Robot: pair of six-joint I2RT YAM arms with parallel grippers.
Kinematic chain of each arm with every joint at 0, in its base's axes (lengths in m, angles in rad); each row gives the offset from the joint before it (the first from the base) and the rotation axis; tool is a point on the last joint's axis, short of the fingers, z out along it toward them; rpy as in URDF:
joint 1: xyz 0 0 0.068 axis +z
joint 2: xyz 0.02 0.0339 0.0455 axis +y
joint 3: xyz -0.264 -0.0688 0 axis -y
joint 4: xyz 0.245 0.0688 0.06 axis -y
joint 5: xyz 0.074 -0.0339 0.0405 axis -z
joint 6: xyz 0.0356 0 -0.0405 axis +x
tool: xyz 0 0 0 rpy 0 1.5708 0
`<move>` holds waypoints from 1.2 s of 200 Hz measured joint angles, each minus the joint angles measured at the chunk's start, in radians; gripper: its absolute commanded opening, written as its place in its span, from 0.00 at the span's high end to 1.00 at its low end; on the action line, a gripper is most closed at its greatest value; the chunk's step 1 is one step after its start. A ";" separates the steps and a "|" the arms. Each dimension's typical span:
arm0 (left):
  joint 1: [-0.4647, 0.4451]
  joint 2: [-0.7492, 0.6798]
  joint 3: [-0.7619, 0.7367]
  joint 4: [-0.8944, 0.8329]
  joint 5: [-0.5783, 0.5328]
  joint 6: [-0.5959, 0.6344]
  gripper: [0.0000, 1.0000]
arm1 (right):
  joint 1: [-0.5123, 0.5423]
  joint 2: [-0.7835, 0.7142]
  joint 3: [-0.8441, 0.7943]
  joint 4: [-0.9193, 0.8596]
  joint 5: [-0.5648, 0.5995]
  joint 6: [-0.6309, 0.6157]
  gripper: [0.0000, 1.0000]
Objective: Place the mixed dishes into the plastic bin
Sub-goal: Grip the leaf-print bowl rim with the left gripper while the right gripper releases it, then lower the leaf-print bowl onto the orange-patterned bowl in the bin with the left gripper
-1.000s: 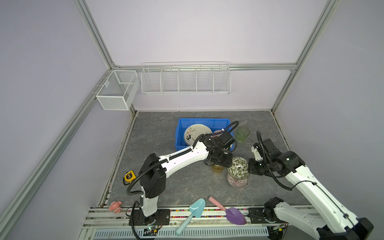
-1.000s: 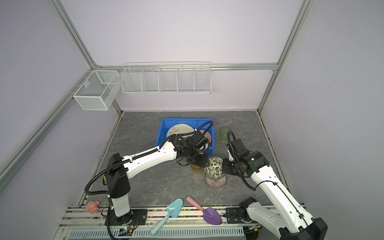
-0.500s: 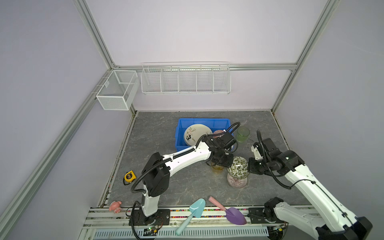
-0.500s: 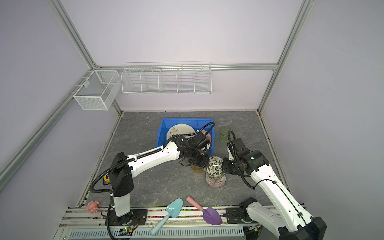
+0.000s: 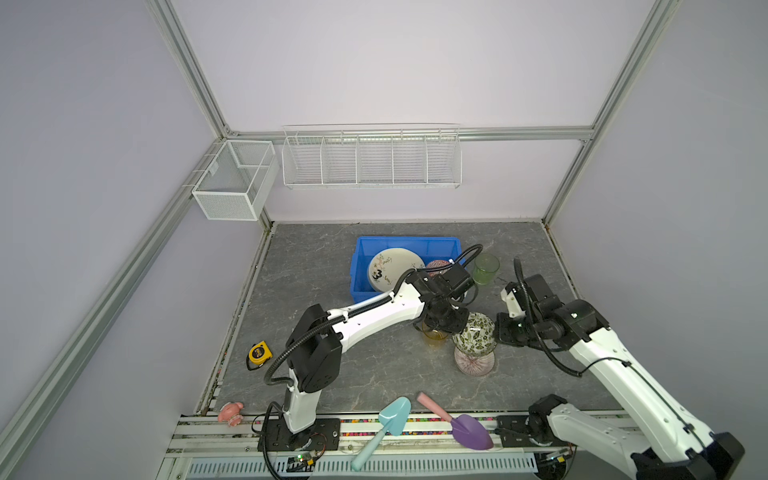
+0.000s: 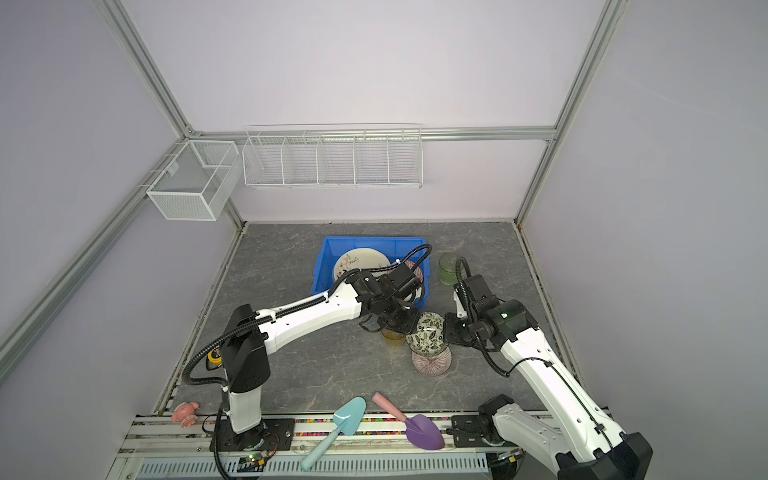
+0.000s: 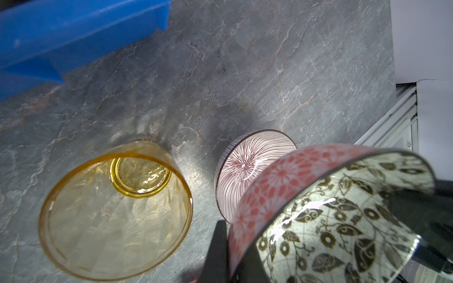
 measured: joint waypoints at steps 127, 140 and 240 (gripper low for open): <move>0.068 0.000 0.128 -0.098 -0.061 0.057 1.00 | -0.039 -0.183 0.010 0.006 -0.024 0.005 0.34; 0.098 0.003 0.159 -0.122 -0.075 0.068 1.00 | -0.042 -0.197 0.010 0.002 -0.024 0.007 0.27; 0.262 0.212 0.573 -0.280 -0.192 0.153 1.00 | -0.043 -0.226 -0.005 -0.024 -0.028 0.023 0.12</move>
